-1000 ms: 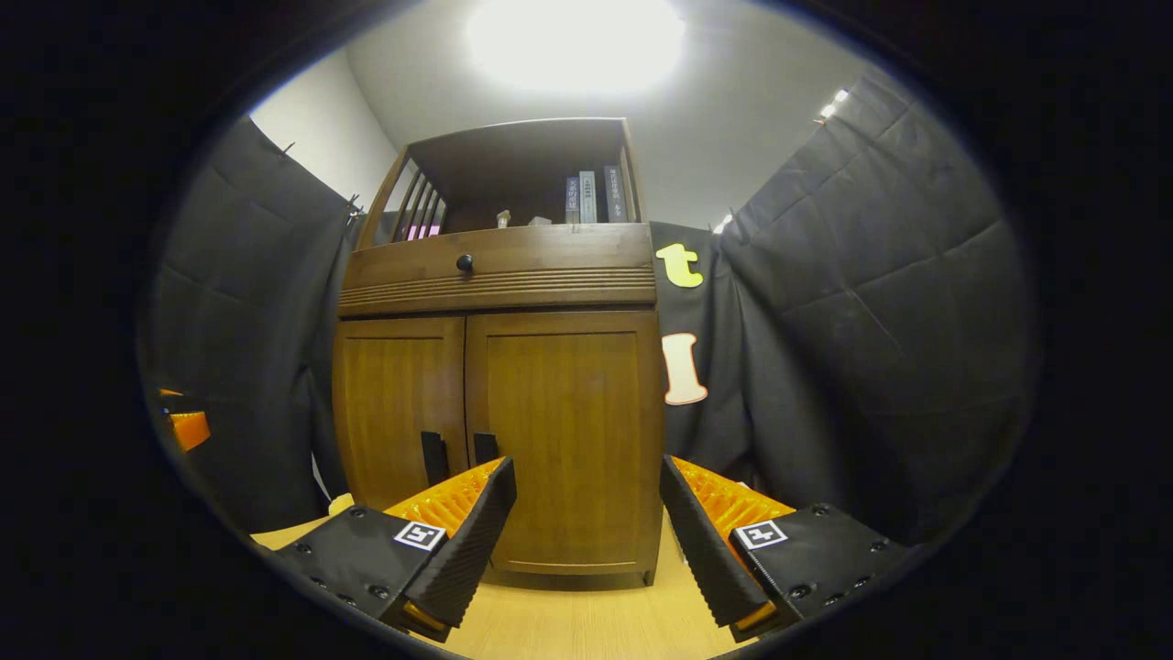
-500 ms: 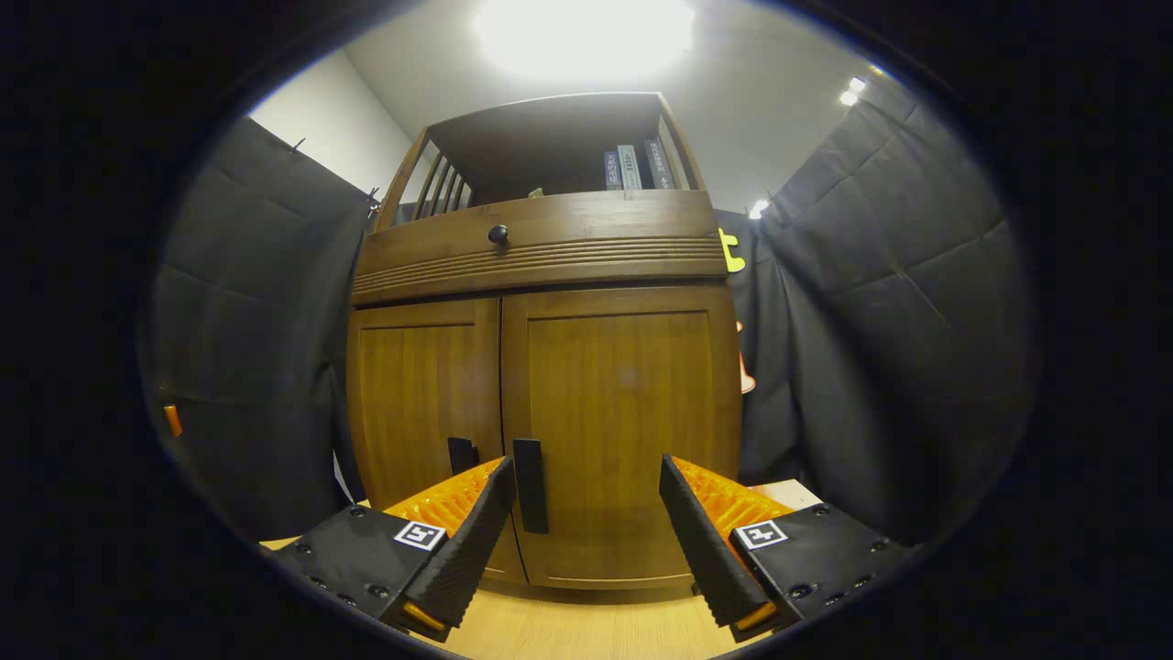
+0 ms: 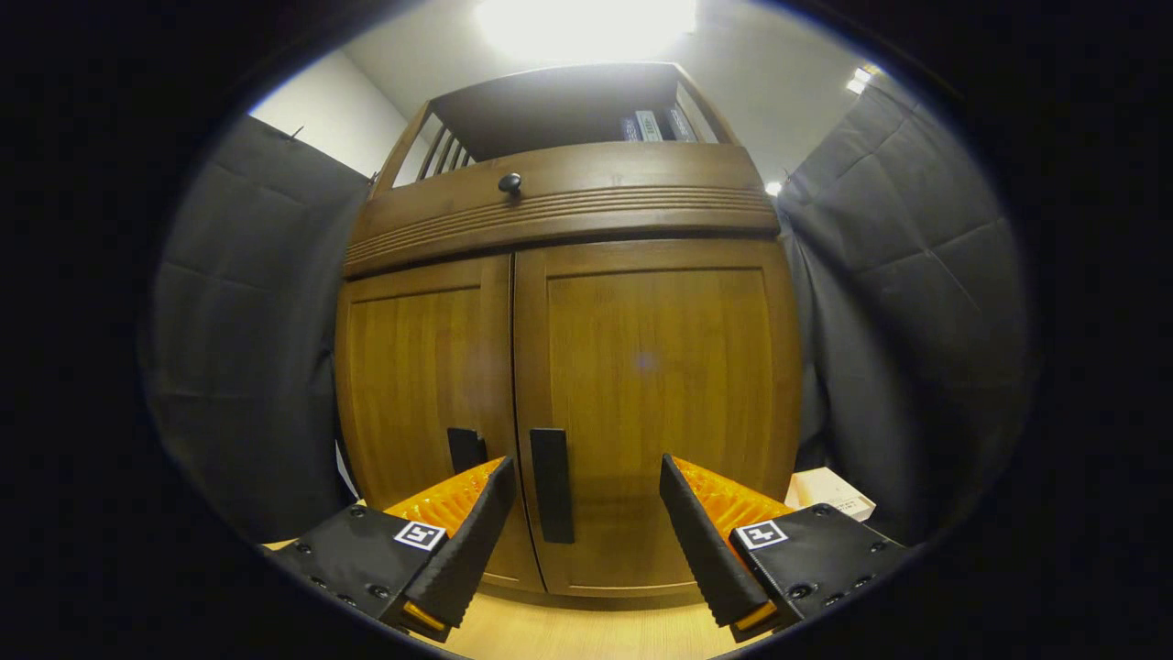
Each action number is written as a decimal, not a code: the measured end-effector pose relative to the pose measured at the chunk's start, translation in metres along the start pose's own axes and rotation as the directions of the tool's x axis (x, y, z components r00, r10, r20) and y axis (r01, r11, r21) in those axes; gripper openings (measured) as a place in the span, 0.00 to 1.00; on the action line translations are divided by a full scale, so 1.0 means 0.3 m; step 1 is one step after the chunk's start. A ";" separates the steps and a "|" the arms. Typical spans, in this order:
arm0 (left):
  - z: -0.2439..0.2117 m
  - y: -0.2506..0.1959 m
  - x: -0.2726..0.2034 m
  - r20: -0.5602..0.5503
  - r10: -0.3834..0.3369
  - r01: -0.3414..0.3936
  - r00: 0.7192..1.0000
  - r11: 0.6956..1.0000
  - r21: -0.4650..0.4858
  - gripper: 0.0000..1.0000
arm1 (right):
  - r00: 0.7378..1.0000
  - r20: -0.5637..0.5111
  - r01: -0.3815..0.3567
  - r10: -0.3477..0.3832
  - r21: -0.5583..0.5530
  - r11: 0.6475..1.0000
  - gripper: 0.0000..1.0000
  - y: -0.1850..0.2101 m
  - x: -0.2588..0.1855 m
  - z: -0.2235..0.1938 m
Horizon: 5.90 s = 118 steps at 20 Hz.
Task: Open the right door of the double-door shoe cabinet with the right hand, and open the left door with the left hand.
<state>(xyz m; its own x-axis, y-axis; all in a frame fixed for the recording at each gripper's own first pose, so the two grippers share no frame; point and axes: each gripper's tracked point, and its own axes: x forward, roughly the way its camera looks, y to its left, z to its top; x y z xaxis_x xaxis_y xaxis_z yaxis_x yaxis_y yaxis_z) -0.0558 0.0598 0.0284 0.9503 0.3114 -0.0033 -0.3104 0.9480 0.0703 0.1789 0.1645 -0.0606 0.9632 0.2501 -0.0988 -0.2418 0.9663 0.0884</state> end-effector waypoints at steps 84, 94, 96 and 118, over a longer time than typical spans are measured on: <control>0.083 -0.096 0.018 0.043 -0.412 0.414 0.910 0.907 -0.077 0.92 | 0.971 -0.237 -0.030 0.030 0.001 1.000 0.13 -0.368 -0.410 -0.123; 0.090 -0.162 0.018 0.044 -0.473 0.475 0.880 0.878 -0.058 0.92 | 0.970 -0.231 0.079 -0.078 -0.004 0.997 0.09 -0.577 -0.465 -0.107; 0.096 -0.190 0.018 0.044 -0.482 0.484 0.875 0.874 -0.050 0.92 | 0.968 -0.231 0.104 -0.101 0.003 0.995 0.09 -0.622 -0.469 -0.106; 0.037 -0.485 0.311 0.062 -0.563 0.567 0.824 0.821 -0.075 0.95 | 0.958 -0.033 0.284 -0.286 -0.036 0.958 0.96 -0.779 -0.814 0.156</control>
<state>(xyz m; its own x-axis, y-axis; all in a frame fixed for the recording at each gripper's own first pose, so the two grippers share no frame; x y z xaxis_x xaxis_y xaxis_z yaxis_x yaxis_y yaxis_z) 0.0781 -0.0497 0.0290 0.9594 -0.2814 0.0198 0.2818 0.9593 -0.0187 0.0058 -0.1252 -0.0107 0.9877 -0.0345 -0.1528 0.0381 0.9991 0.0207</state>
